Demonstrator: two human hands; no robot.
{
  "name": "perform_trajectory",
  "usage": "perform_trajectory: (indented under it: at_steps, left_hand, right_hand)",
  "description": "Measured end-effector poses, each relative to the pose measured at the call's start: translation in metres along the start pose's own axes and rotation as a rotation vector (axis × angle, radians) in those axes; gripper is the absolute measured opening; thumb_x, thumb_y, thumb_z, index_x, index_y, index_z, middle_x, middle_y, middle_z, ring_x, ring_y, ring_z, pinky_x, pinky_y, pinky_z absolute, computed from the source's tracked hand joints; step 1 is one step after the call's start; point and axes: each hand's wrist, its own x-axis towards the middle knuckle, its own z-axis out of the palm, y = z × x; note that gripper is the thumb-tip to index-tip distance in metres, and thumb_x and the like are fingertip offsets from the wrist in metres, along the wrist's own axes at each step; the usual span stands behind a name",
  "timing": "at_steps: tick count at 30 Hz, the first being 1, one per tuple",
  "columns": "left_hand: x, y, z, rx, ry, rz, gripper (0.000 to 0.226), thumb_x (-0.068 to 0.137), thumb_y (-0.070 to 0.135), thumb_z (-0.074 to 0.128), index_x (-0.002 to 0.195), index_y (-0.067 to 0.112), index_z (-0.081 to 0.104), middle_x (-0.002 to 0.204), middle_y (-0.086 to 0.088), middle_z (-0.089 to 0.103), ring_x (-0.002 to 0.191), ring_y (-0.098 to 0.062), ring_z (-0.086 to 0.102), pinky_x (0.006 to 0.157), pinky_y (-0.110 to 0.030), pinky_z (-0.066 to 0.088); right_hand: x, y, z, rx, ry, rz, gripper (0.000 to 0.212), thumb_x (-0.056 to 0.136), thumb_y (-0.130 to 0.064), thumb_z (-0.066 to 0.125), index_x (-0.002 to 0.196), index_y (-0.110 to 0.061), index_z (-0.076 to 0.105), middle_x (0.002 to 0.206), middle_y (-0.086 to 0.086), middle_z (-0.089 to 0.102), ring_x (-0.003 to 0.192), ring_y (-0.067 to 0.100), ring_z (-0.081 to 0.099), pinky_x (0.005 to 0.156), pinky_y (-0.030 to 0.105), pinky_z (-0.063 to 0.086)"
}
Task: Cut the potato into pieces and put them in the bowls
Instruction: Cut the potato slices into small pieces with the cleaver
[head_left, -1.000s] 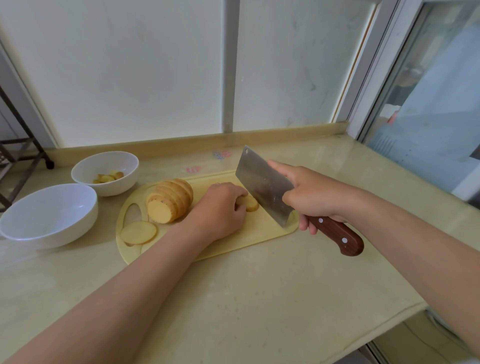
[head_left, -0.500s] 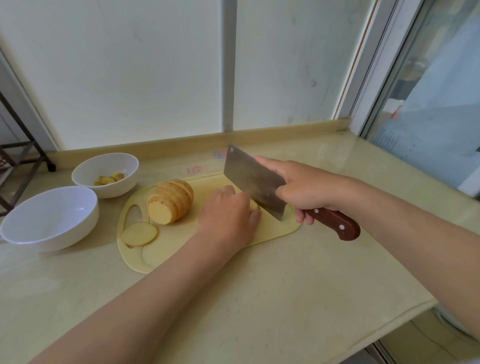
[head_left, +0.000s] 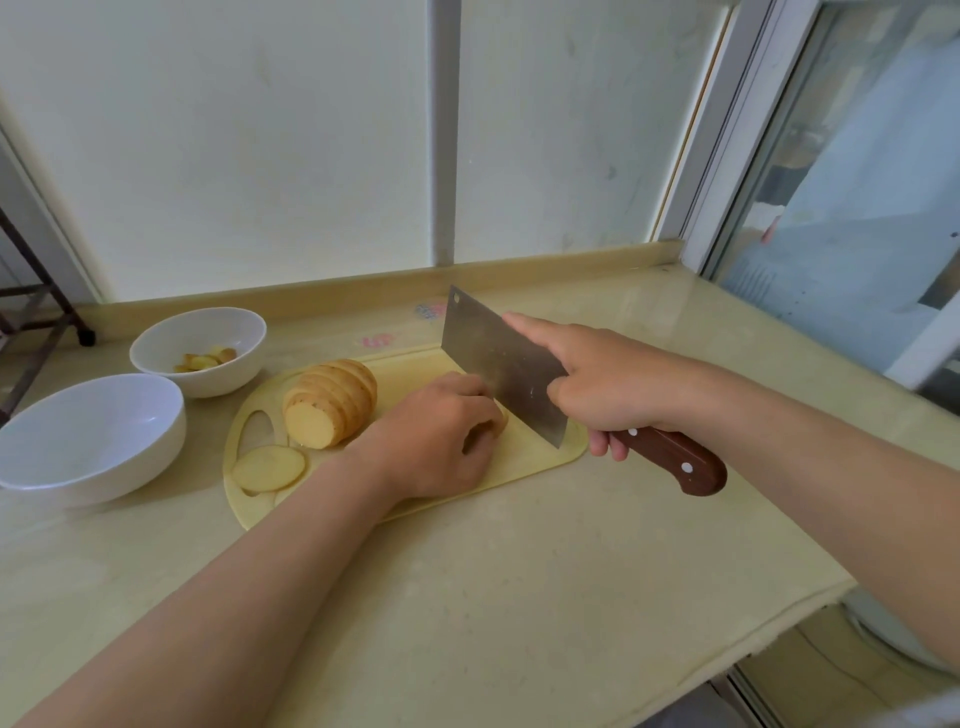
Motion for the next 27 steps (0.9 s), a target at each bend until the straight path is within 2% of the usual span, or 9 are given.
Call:
perform_trajectory:
  at_steps: [4, 8, 12, 16, 18, 19, 21, 23, 27]
  left_hand:
    - [-0.001, -0.001, -0.002, -0.006, -0.019, -0.005, 0.034, 0.082, 0.026, 0.042, 0.089, 0.012, 0.073, 0.089, -0.002, 0.062, 0.081, -0.019, 0.054, 0.073, -0.035, 0.050]
    - [0.000, -0.001, -0.002, -0.016, -0.036, -0.016, 0.035, 0.083, 0.026, 0.043, 0.095, 0.012, 0.073, 0.095, -0.001, 0.061, 0.085, -0.019, 0.055, 0.077, -0.035, 0.051]
    - [0.000, 0.000, -0.001, -0.003, -0.054, -0.010, 0.040, 0.084, 0.029, 0.037, 0.098, 0.012, 0.070, 0.095, -0.003, 0.059, 0.085, -0.021, 0.053, 0.077, -0.034, 0.049]
    - [0.000, -0.003, 0.000, -0.018, -0.041, -0.009, 0.030, 0.085, 0.021, 0.044, 0.098, 0.011, 0.069, 0.095, -0.003, 0.058, 0.085, -0.022, 0.053, 0.078, -0.037, 0.049]
    - [0.000, -0.005, 0.000, -0.031, -0.029, 0.000, 0.026, 0.085, 0.018, 0.049, 0.098, 0.010, 0.069, 0.096, -0.003, 0.059, 0.086, -0.023, 0.054, 0.079, -0.038, 0.049]
    - [0.000, -0.006, 0.001, -0.037, -0.025, 0.003, 0.024, 0.085, 0.016, 0.051, 0.098, 0.010, 0.070, 0.096, -0.003, 0.059, 0.086, -0.024, 0.054, 0.080, -0.038, 0.050]
    - [0.000, -0.008, 0.001, -0.044, -0.018, 0.011, 0.020, 0.086, 0.011, 0.056, 0.099, 0.011, 0.071, 0.098, -0.002, 0.060, 0.089, -0.022, 0.055, 0.082, -0.037, 0.050]
    - [0.000, -0.010, 0.001, -0.054, -0.009, 0.020, 0.019, 0.086, 0.011, 0.057, 0.099, 0.011, 0.071, 0.099, -0.002, 0.061, 0.091, -0.021, 0.055, 0.083, -0.036, 0.050]
    - [0.001, -0.012, 0.003, -0.056, -0.002, 0.030, 0.018, 0.086, 0.011, 0.058, 0.098, 0.012, 0.071, 0.099, -0.001, 0.061, 0.091, -0.019, 0.055, 0.084, -0.035, 0.050]
  right_hand:
    - [-0.003, -0.004, 0.002, -0.025, -0.005, 0.000, 0.095, 0.091, 0.001, 0.031, 0.157, -0.063, 0.007, 0.095, 0.015, 0.069, 0.050, 0.023, 0.069, 0.050, 0.032, 0.058]
    - [-0.005, -0.007, 0.003, -0.059, -0.023, 0.009, 0.096, 0.089, 0.000, 0.030, 0.157, -0.063, 0.006, 0.101, 0.014, 0.067, 0.056, 0.030, 0.073, 0.048, 0.030, 0.056]
    - [-0.008, -0.013, 0.006, -0.076, -0.034, 0.017, 0.097, 0.088, 0.001, 0.030, 0.158, -0.062, 0.004, 0.128, 0.016, 0.059, 0.064, 0.034, 0.076, 0.048, 0.032, 0.057]
    - [-0.010, -0.016, 0.006, -0.093, -0.049, 0.027, 0.097, 0.089, 0.000, 0.030, 0.158, -0.061, 0.003, 0.134, 0.019, 0.059, 0.065, 0.035, 0.076, 0.047, 0.031, 0.055]
    - [-0.013, -0.016, 0.005, -0.085, -0.049, 0.032, 0.096, 0.090, 0.001, 0.030, 0.158, -0.061, 0.003, 0.137, 0.017, 0.055, 0.055, 0.028, 0.073, 0.047, 0.030, 0.054]
    - [-0.015, -0.015, 0.004, -0.083, -0.051, 0.032, 0.096, 0.091, 0.001, 0.030, 0.158, -0.061, 0.004, 0.133, 0.015, 0.057, 0.050, 0.023, 0.070, 0.046, 0.029, 0.053]
    - [-0.019, -0.013, 0.002, -0.090, -0.049, 0.031, 0.095, 0.092, 0.002, 0.030, 0.159, -0.061, 0.005, 0.107, 0.011, 0.062, 0.042, 0.016, 0.064, 0.045, 0.028, 0.051]
    - [-0.023, -0.012, 0.001, -0.101, -0.040, 0.033, 0.093, 0.094, 0.002, 0.029, 0.160, -0.059, 0.005, 0.085, 0.004, 0.055, 0.037, 0.012, 0.060, 0.045, 0.027, 0.050]
    - [-0.027, -0.014, 0.000, -0.099, -0.030, 0.030, 0.091, 0.096, 0.001, 0.029, 0.160, -0.057, 0.005, 0.083, -0.005, 0.046, 0.036, 0.011, 0.059, 0.045, 0.027, 0.050]
